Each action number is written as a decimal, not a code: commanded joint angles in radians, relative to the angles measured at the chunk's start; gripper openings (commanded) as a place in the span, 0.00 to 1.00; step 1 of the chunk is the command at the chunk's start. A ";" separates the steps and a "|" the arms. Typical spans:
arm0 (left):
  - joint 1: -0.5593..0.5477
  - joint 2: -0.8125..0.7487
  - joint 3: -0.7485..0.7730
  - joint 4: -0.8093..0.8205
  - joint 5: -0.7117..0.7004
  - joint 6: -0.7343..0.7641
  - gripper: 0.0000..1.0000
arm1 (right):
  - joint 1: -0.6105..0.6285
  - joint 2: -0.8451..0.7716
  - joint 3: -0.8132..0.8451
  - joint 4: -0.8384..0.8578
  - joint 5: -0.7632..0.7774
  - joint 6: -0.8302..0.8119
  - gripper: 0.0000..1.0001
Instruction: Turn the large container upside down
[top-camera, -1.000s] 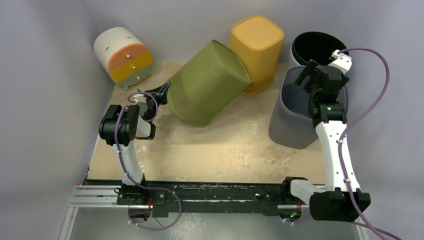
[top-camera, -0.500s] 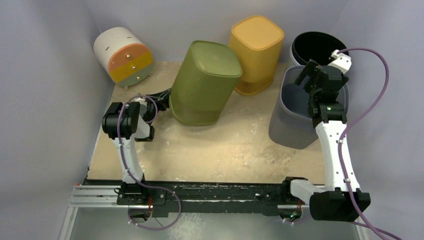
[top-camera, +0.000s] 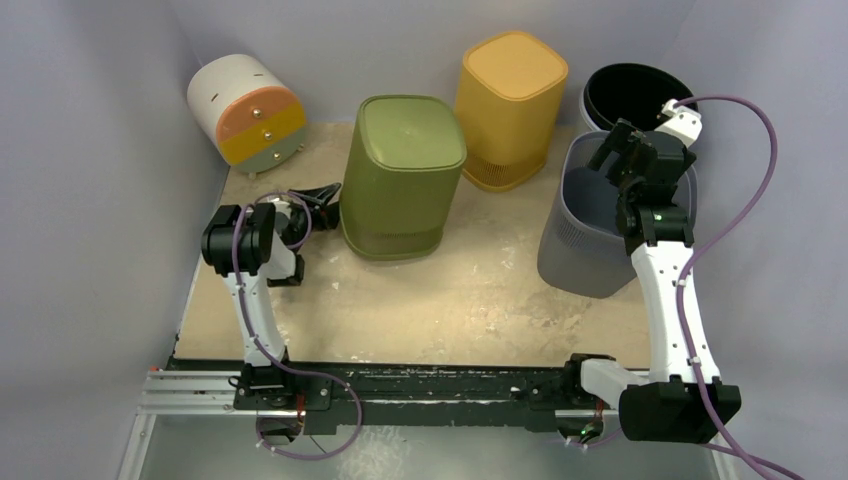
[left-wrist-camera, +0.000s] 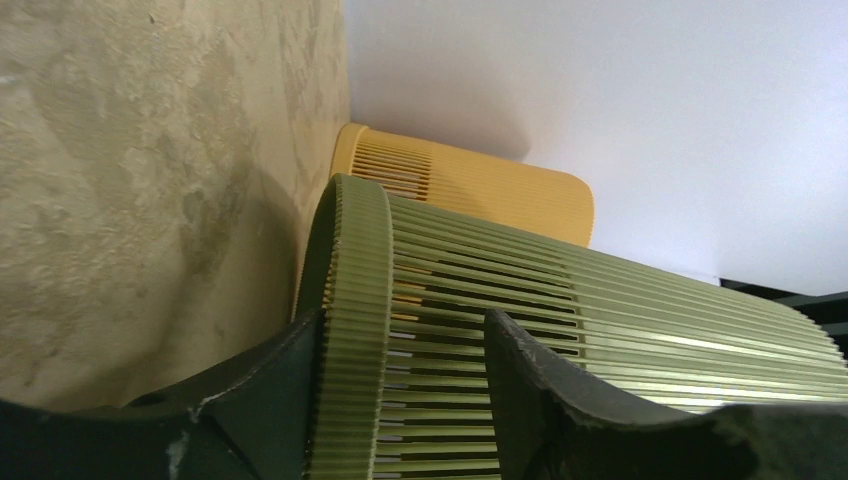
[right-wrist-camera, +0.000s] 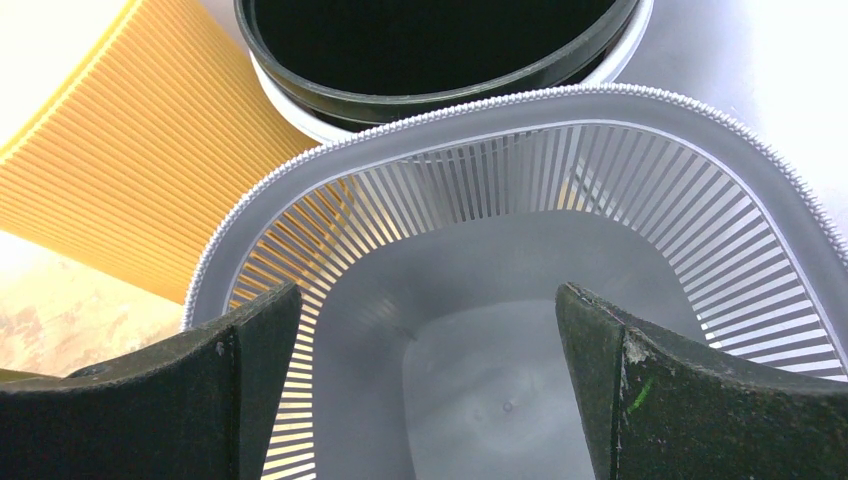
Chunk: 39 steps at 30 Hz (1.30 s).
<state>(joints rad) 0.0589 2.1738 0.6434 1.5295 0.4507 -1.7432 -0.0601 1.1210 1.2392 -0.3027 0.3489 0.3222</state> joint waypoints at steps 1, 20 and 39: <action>0.039 -0.031 0.011 -0.005 0.039 0.146 0.58 | -0.004 -0.016 0.003 0.039 -0.001 -0.007 0.99; 0.039 -0.502 0.431 -1.754 -0.405 1.112 0.62 | 0.018 -0.022 0.087 0.012 -0.053 -0.063 1.00; -0.171 -1.493 0.070 -1.999 -0.035 1.022 0.52 | 0.082 0.006 0.099 0.010 -0.078 -0.066 1.00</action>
<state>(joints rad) -0.1074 0.7219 0.8139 -0.4908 0.2970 -0.6674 0.0212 1.1385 1.3437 -0.3313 0.2665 0.2623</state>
